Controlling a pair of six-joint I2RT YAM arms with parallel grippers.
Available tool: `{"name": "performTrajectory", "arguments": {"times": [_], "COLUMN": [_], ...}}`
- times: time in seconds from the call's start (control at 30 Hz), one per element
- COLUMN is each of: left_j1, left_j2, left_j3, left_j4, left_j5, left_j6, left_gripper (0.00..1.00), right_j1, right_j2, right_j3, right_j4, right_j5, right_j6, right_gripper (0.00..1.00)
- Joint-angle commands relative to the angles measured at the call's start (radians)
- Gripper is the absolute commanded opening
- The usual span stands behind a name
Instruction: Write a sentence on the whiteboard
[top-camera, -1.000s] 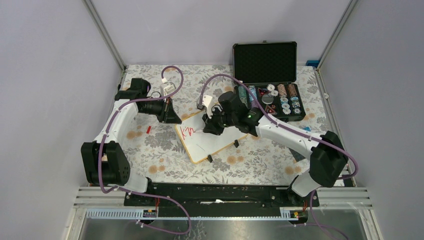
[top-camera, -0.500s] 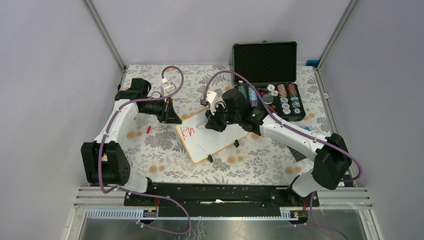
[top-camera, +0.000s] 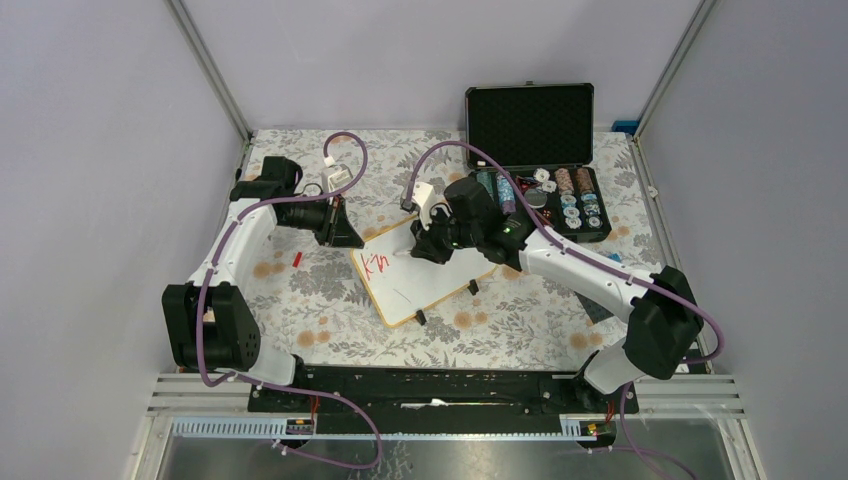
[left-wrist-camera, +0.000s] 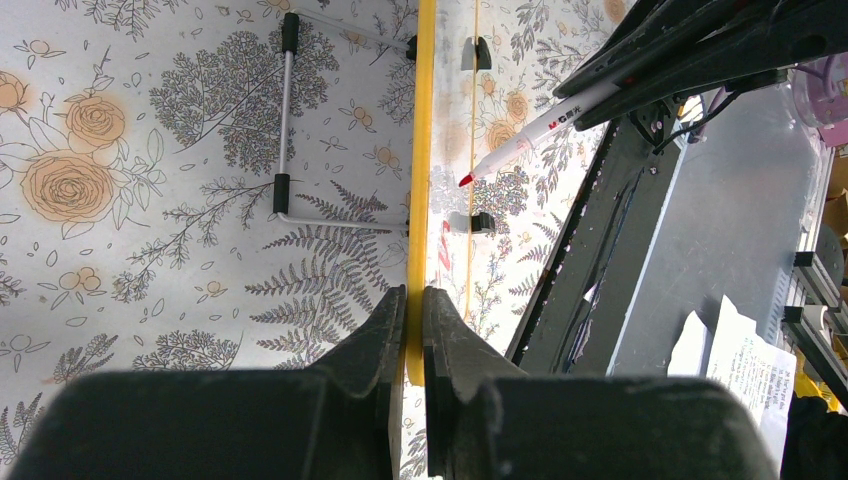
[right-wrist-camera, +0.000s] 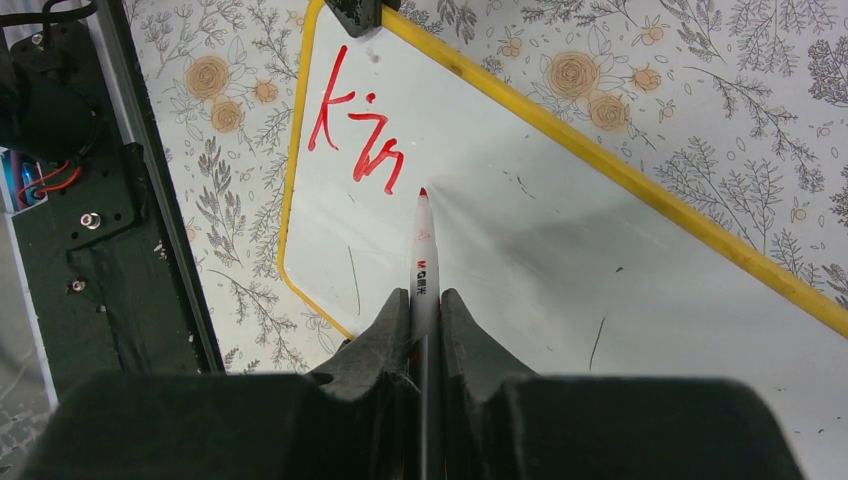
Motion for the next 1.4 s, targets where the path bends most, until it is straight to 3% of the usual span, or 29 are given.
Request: {"name": "performTrajectory", "arguments": {"times": [0.0,0.6,1.37], "left_j1": [-0.023,-0.023,-0.023], "left_j2": [0.001,-0.001,0.001], "left_j3": [-0.012,-0.018,-0.017], "left_j4": [-0.015,-0.015,-0.015], "left_j5": [0.002,0.000,-0.001], "left_j6": [0.018,0.023,0.023], "left_gripper": [0.00,0.00,0.00], "right_j1": [-0.005,0.004,0.023], "right_j2": [0.014,0.058,0.034], "right_j3": [0.031,0.079,-0.011], "right_j4": [0.026,0.033,0.027], "right_j5": [0.005,0.006,0.003], "right_j6": [0.000,0.011,-0.018], "right_gripper": [0.00,0.00,0.00]}}
